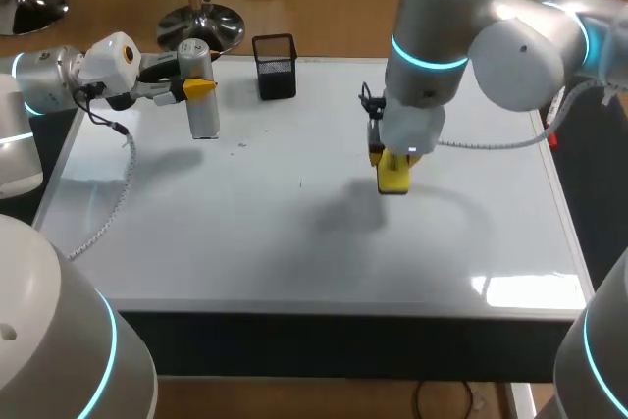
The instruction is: Pick up the inspection probe, press it on each red-marked spot on the whiteboard one by one, put down the probe, pick up the eraser, and wipe off all the red marks.
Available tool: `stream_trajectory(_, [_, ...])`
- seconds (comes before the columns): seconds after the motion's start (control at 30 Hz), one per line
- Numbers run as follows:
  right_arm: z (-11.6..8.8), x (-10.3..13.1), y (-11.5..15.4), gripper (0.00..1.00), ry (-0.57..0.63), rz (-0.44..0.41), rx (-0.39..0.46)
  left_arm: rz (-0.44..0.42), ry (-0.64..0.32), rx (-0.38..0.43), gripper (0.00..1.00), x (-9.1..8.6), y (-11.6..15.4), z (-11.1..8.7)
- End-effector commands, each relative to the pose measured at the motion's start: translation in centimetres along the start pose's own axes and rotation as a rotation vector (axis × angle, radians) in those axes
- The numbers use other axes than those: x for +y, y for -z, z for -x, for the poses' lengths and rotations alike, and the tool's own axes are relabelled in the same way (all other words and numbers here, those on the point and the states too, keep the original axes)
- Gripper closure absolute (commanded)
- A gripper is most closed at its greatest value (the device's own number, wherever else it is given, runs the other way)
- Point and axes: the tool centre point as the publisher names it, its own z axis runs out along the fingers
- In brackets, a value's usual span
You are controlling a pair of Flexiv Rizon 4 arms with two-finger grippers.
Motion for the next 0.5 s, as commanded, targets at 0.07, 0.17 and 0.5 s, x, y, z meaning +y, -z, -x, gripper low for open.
stream_trajectory(0.07, [-1.4, -4.2, -0.8, 1.0, 0.008, 0.032, -0.021, 0.001, -0.002, -0.002, 1.0, -0.1, -0.1, -0.1])
stream_trajectory(0.17, [-2.0, -6.6, -1.1, 1.0, 0.02, 0.044, -0.021, 0.001, -0.002, -0.002, 1.0, -0.1, -0.1, -0.1])
stream_trajectory(0.5, [-2.2, -14.1, -1.2, 1.0, 0.069, 0.096, -0.005, 0.001, -0.002, -0.002, 1.0, -0.1, -0.1, -0.1])
